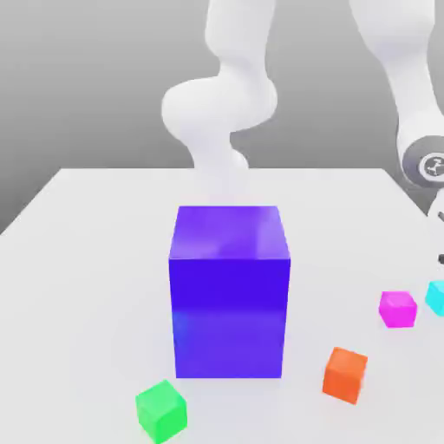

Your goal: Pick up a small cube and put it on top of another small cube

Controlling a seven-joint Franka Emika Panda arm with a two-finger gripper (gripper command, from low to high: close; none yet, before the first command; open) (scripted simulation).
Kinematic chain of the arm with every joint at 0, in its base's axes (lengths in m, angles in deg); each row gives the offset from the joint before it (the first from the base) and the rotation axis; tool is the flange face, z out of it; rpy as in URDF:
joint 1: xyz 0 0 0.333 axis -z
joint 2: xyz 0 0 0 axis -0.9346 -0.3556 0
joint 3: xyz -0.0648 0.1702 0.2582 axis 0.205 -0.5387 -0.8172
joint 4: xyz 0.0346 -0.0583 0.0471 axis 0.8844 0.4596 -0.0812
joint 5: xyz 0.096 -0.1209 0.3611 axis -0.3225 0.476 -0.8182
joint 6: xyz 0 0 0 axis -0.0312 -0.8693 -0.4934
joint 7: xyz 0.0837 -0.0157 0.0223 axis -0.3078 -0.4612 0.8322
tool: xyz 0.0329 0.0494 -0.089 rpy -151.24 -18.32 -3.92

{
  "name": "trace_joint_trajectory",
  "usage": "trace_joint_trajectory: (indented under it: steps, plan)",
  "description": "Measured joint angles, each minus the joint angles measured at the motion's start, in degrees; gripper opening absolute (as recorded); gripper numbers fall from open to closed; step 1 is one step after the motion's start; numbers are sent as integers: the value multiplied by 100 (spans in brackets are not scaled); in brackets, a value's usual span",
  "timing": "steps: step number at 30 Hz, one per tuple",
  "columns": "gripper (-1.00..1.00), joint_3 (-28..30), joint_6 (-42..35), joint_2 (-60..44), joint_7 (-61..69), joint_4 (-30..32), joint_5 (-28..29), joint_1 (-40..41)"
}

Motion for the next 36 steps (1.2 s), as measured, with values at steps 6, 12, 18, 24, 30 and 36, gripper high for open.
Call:
trace_joint_trajectory:
  steps: [6,12,18,24,30,36]
  plan:
    - [100,100,139,230,127,412,-13,192]
    - [100,143,350,541,404,850,-235,436]
    - [100,163,673,729,721,1232,-523,673]
    - [-100,1224,1544,-367,-46,1002,496,-126]
    - [-100,1310,1608,-453,-100,982,558,-200]
    - [-100,617,888,509,631,1211,-392,277]
